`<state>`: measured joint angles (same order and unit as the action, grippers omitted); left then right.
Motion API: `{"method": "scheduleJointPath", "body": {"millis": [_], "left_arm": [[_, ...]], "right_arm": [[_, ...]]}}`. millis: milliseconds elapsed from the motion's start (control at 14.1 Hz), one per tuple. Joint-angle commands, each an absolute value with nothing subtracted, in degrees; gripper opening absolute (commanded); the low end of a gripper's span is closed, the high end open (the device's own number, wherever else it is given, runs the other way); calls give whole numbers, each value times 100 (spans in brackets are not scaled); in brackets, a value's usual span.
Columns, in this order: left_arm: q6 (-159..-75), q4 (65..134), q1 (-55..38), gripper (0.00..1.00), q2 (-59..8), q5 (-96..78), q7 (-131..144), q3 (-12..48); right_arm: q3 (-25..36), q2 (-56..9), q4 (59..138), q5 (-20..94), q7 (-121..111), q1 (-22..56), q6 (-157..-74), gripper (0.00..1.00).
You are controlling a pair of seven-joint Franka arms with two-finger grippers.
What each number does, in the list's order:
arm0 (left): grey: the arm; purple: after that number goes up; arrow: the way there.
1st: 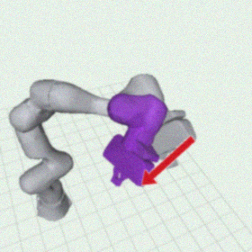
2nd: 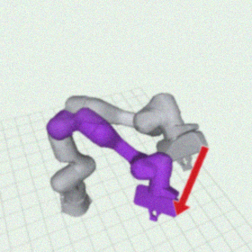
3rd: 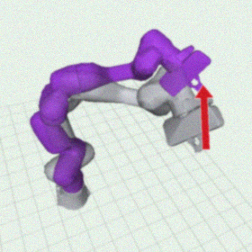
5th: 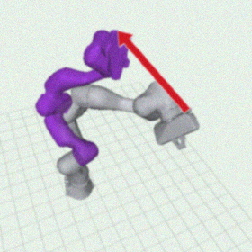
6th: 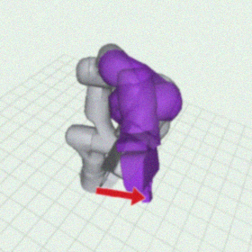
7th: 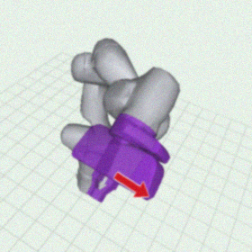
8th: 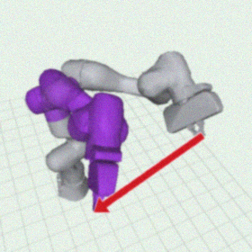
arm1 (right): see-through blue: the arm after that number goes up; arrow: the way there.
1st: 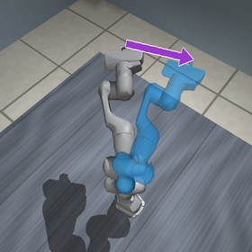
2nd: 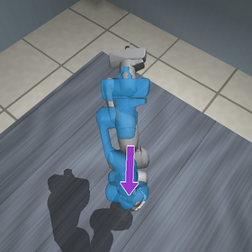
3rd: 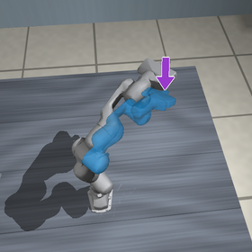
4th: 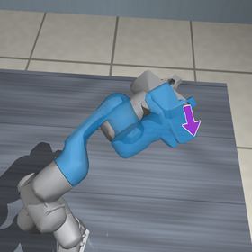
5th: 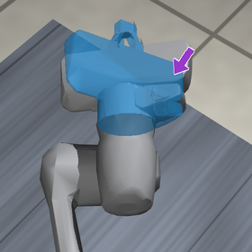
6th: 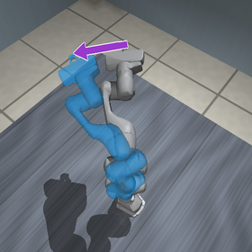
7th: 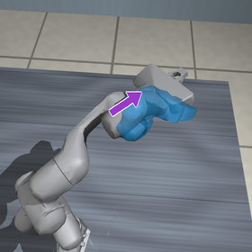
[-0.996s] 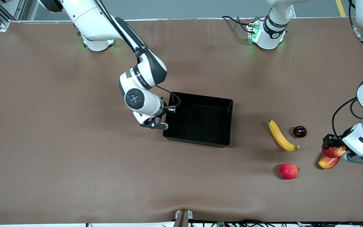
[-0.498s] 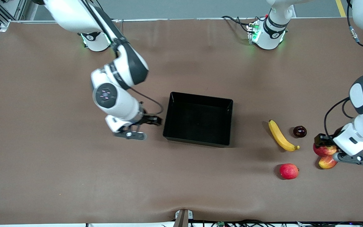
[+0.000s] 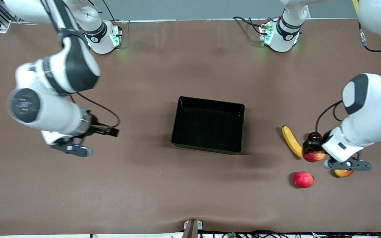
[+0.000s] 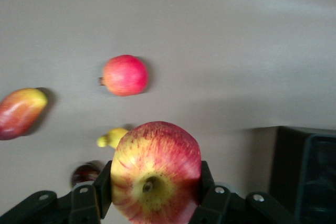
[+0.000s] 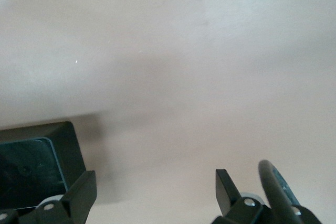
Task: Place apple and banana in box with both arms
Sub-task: 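Withdraw the right gripper to rest while the left gripper lifts the apple, then lower the apple into the black box and open the left gripper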
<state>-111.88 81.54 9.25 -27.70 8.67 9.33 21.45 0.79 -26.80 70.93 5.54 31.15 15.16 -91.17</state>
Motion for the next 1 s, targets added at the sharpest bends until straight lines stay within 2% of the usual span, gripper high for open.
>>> {"method": "scheduleJointPath", "body": {"millis": [0,213,427,712,925], "left_arm": [[-11092,8305,949,2,-2566,844,1501,2512],[-11109,8446,696,5,-2593,888,2169,2760],[-11153,8499,90,5,-2663,1158,3064,2760],[-11171,8543,-719,3,-2979,1600,4278,2760],[-11625,9330,-756,4,-2796,1600,4359,2777]], "right_arm": [[-9,-2085,7207,501,2588,1179,-8537,100],[0,-1549,7207,483,2250,897,-7746,100],[-9,-977,7207,431,2241,791,-7647,100],[26,-791,7399,132,1261,521,-7112,100],[26,-502,8040,158,722,89,-7223,100]]}}
